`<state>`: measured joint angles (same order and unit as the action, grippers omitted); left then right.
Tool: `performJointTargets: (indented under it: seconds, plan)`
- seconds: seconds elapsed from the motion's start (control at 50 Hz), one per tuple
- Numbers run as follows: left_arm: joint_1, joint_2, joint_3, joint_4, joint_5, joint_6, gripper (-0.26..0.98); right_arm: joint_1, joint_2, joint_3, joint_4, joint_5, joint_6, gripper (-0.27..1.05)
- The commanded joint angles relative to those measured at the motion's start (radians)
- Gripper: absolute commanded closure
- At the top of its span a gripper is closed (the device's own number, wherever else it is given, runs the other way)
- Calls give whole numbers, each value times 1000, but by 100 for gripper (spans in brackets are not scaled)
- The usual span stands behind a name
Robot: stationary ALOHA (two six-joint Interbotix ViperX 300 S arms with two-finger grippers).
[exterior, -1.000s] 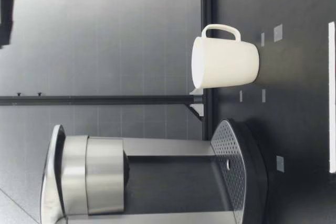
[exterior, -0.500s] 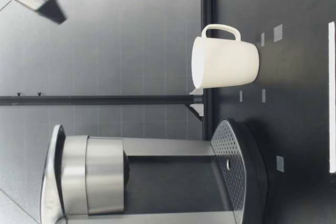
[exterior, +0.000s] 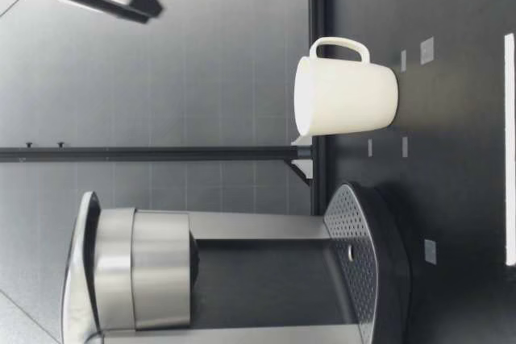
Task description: Place the coffee capsule inside the capsule container, then place the cup onto the center of the cup tray.
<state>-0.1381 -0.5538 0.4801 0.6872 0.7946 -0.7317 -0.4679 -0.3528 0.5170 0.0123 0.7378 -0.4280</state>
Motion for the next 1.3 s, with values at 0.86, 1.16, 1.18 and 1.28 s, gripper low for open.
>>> performJointTargets:
  seconds: [0.86, 1.16, 1.18, 1.28]
  plan:
    - [-3, -149, 135, 3, -112, -43, 61, -216, 316, 46, 540, -138, -591, 13]
    - [-3, -164, 155, 5, -176, -41, 61, -216, 371, 46, 541, -181, -598, 13]
    - [-3, -166, 155, 5, -176, -41, 61, -216, 373, 46, 541, -183, -598, 13]
    - [-3, -166, 156, 6, -176, -41, 61, -216, 393, 46, 543, -192, -600, 13]
